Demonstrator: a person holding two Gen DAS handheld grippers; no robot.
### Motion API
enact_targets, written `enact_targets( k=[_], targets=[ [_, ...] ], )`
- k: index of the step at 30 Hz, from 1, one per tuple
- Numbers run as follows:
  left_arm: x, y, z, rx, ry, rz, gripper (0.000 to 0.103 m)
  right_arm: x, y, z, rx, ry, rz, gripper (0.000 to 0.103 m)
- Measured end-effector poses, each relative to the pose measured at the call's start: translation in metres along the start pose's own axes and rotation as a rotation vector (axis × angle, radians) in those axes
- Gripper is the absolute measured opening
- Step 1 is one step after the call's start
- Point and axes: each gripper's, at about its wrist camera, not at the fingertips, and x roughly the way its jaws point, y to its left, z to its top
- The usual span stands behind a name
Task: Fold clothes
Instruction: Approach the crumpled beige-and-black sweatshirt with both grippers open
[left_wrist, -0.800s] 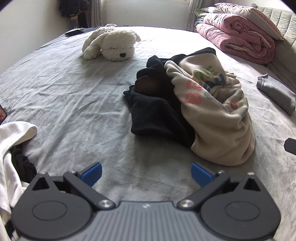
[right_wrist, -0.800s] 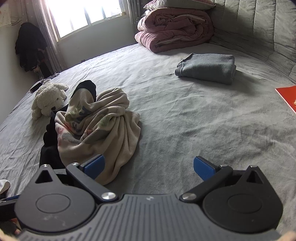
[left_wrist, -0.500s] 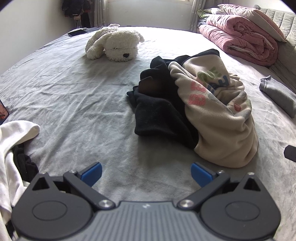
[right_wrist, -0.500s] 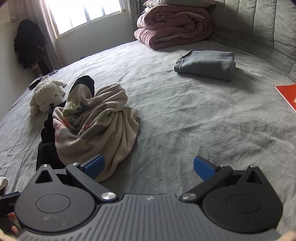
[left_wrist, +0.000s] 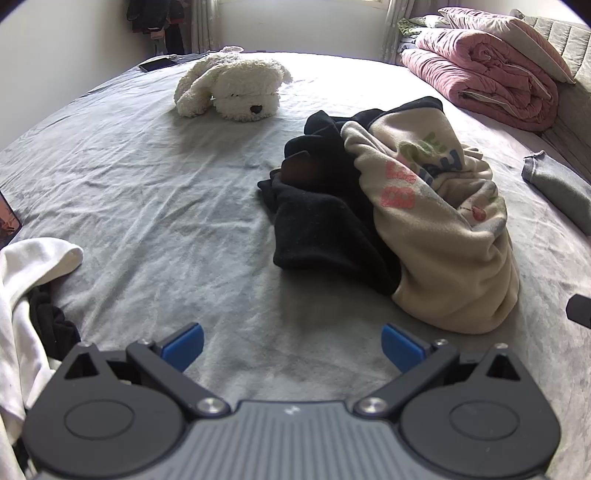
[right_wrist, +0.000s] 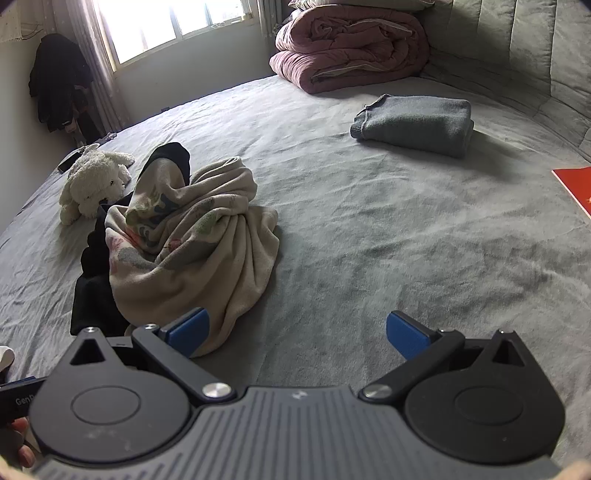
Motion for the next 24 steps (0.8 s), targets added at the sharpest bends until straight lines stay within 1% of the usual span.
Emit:
enact_targets(
  k=[24],
  targets=[
    [-0.0023, -0.0023, -0.0001, 0.002, 0.012, 0.013, 0.103, 0.0022, 0.0011, -0.0021, -0.002, 0.015, 0.0, 0.103]
  ],
)
